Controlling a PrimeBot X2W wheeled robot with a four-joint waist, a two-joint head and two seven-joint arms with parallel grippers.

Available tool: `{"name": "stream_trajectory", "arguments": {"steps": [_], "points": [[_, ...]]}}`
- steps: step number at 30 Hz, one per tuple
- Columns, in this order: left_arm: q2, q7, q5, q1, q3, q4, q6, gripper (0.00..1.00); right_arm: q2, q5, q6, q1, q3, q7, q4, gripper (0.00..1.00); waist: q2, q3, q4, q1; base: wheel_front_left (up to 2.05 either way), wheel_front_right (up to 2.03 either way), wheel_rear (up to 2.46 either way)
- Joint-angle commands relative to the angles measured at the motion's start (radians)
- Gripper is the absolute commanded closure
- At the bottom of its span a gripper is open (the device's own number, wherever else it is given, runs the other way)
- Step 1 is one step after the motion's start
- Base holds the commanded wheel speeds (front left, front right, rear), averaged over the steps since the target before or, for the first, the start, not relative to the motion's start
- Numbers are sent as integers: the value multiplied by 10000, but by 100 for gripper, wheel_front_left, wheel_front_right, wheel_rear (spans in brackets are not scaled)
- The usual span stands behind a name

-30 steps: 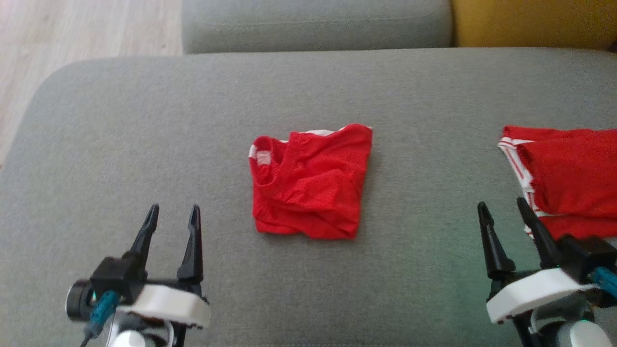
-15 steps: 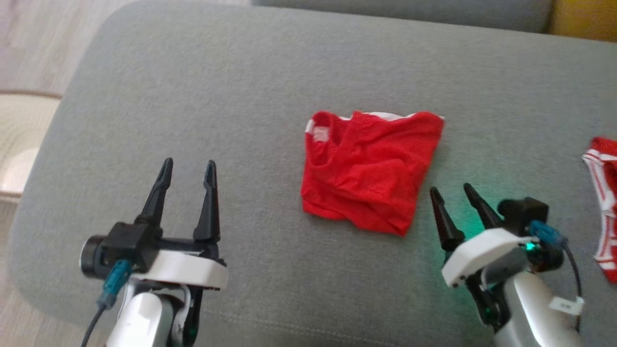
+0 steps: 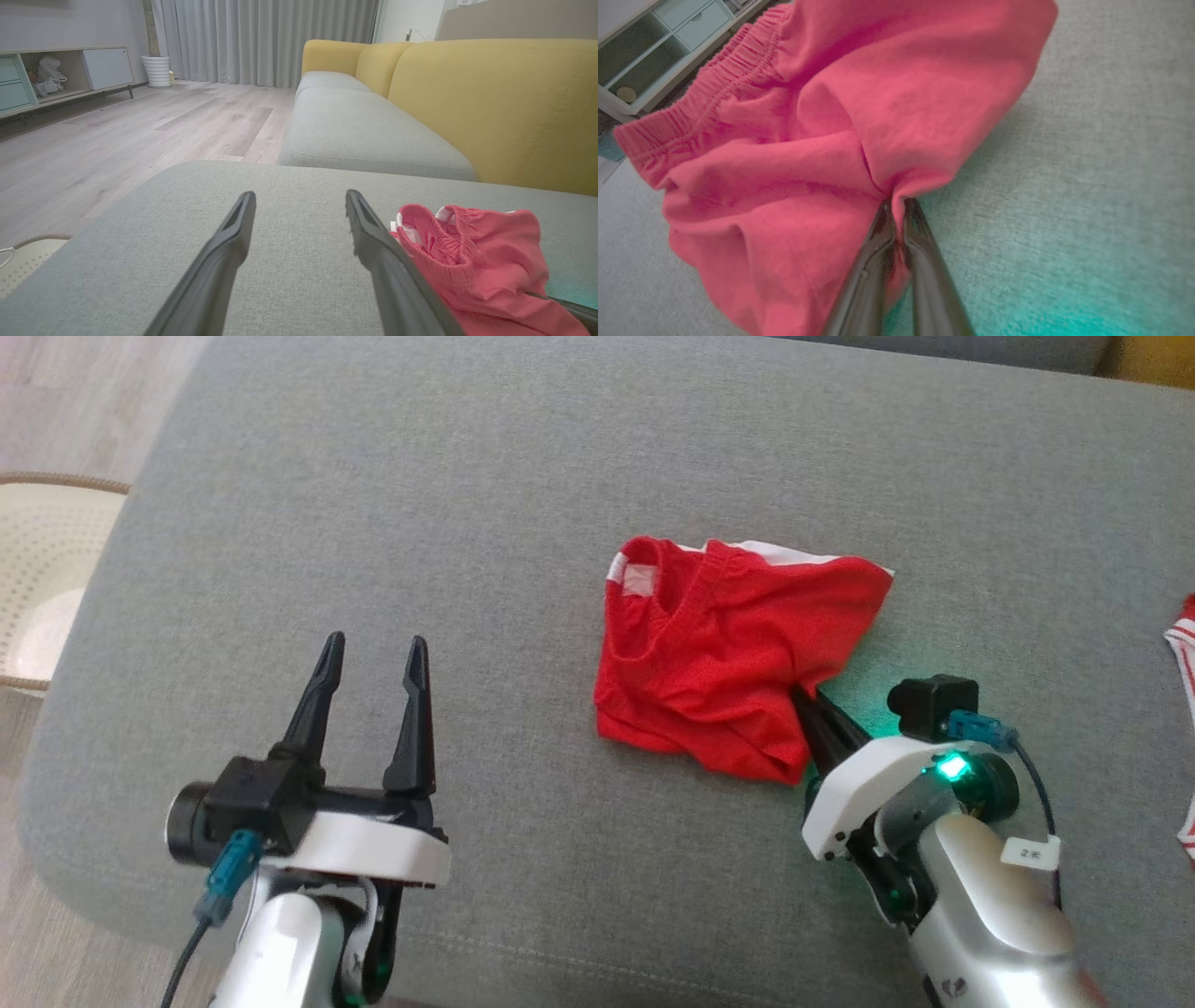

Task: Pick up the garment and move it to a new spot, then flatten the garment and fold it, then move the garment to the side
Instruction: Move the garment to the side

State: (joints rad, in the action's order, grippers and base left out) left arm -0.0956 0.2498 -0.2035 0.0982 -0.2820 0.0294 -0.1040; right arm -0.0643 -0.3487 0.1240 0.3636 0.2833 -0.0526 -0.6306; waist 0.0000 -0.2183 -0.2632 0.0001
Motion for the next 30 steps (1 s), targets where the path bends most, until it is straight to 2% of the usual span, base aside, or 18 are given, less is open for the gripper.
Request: {"name": "stream_trajectory", "arguments": {"steps": [1,8,13,19,24,30], "points": [[-60,118,96,463,361,-374,51,0,139,-72,67,119,326,-43,38,100,0,-9,63,-1,0,0,0],[-128,119,271,322,548,-449,141,0,119,-122,67,458,793,108,64,100,0,8,811,-1,0,0,0],[-148,119,316,267,702,-570,194,0,-342,51,67,439,1202,85,546,100,0,0,1695,-1,0,0,0],[-226,119,415,266,788,-679,272,0,-1257,106,67,98,1404,-270,1545,100,0,-117,2847,-1,0,0,0],[-373,120,498,319,862,-772,306,0,-2157,216,67,5,1188,-729,2557,100,0,-307,3770,-1,0,0,0],[-571,96,608,587,770,-845,431,0,-3233,279,67,413,740,-1183,3546,100,0,-713,4426,-1,0,0,0]]}}
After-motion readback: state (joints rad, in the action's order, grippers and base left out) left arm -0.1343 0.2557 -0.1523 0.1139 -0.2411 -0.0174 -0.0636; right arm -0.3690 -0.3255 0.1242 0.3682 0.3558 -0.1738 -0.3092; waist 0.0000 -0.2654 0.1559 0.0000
